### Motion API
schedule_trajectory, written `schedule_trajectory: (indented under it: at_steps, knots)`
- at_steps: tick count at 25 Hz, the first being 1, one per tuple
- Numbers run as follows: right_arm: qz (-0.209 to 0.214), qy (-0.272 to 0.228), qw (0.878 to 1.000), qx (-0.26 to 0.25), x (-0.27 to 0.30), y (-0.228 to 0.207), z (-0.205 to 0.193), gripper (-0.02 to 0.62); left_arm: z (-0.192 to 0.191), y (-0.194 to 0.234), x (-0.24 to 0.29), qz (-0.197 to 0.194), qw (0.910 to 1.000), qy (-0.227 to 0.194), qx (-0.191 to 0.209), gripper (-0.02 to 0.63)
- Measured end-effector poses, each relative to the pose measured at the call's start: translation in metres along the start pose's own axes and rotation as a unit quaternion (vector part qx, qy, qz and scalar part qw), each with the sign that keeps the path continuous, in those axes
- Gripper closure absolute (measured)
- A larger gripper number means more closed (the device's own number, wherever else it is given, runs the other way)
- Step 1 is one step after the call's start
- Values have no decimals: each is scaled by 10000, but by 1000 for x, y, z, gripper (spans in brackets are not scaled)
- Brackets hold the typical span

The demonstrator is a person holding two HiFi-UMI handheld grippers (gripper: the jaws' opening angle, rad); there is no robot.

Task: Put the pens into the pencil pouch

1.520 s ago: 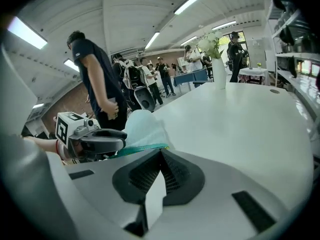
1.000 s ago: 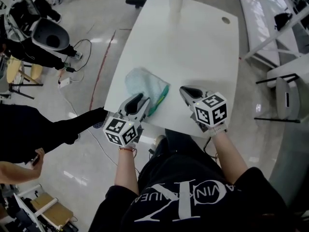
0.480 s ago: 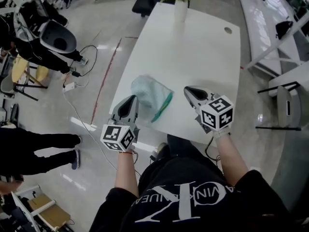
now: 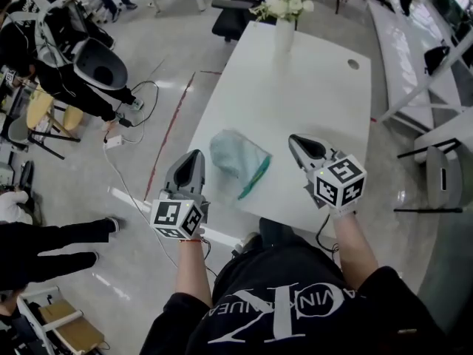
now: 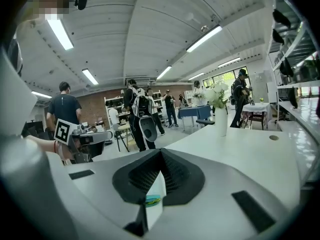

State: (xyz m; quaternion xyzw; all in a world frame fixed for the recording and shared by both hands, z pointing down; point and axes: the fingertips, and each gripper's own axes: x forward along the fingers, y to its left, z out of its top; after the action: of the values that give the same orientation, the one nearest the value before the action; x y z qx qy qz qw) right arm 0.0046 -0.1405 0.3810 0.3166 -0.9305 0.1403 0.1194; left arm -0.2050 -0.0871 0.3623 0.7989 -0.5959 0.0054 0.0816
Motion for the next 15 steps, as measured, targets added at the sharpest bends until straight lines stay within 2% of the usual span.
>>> schedule_trajectory:
  at_steps: [15]
  knots:
    - [-77,-652,9971,-384,-8,-3,55,586,51,17,-10,284,9977,-581,184,601]
